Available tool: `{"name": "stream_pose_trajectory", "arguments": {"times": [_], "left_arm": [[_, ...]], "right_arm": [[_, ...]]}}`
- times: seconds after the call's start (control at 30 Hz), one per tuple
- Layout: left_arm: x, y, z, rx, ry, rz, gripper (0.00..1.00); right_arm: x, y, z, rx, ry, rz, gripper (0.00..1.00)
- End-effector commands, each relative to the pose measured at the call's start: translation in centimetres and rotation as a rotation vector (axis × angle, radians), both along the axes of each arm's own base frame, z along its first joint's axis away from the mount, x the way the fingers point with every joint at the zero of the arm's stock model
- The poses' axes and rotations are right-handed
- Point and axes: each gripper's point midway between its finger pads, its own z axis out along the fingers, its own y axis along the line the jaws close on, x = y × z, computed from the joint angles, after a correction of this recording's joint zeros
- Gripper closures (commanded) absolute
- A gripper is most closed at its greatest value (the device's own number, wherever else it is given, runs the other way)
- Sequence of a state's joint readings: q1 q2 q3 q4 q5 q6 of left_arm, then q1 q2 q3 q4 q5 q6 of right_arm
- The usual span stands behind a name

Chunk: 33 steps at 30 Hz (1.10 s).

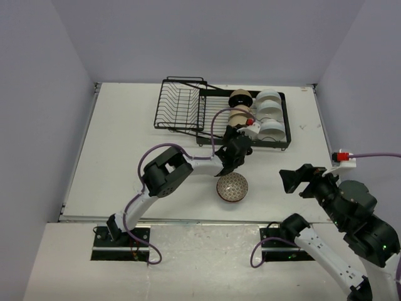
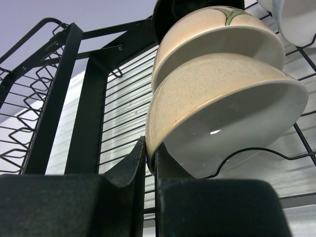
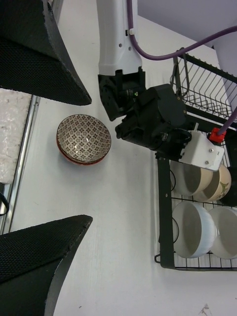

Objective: Unload the bowls from the dish rack

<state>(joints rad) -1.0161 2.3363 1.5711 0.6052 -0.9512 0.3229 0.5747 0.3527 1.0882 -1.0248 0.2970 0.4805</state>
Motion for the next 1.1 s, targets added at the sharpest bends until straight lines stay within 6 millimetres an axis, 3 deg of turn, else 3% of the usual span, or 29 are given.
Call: {"name": "stream_pose_trajectory", "arguments": {"times": [0.0, 0.33, 0.53, 0.77, 0.8, 0.97, 1.0, 1.07], "left_arm": [[-1.6, -0.6, 11.9, -0.317, -0.184, 0.013, 1.00], [-3.1, -0.5, 16.4, -0.470, -0.223, -0.041, 1.00], [-3.1, -1.5, 17.1, -0.438, -0.254, -0.110, 1.00], [-4.5, -0.8, 19.1, -0.468, -0.255, -0.139, 1.00], [-4.8, -0.8, 18.9, -0.456, -0.239, -0.142, 1.00], [-6.4, -0.1, 21.8, -0.538, -0.165, -0.162, 1.00], [-6.7, -0.2, 21.3, -0.493, -0.097, -0.165, 1.00], [-7.8, -0.4, 22.3, -0.595, -0.012, -0.193, 1.00]], "right_arm": [[0.3, 0.0, 0.5, -0.009, -0.021, -0.001, 0.08], [0.9, 0.1, 0.1, -0.014, -0.004, -0.018, 0.01], [0.7, -0.1, 0.2, -0.007, -0.009, -0.022, 0.01], [0.9, 0.0, 0.1, -0.014, -0.003, -0.023, 0.01], [1.0, 0.1, 0.0, -0.018, 0.004, -0.022, 0.01], [2.2, 0.8, -0.9, -0.027, 0.028, -0.027, 0.01], [2.5, 1.1, -1.1, -0.028, 0.037, -0.028, 0.01], [3.5, 2.0, -1.3, -0.031, 0.057, -0.017, 0.01]]}}
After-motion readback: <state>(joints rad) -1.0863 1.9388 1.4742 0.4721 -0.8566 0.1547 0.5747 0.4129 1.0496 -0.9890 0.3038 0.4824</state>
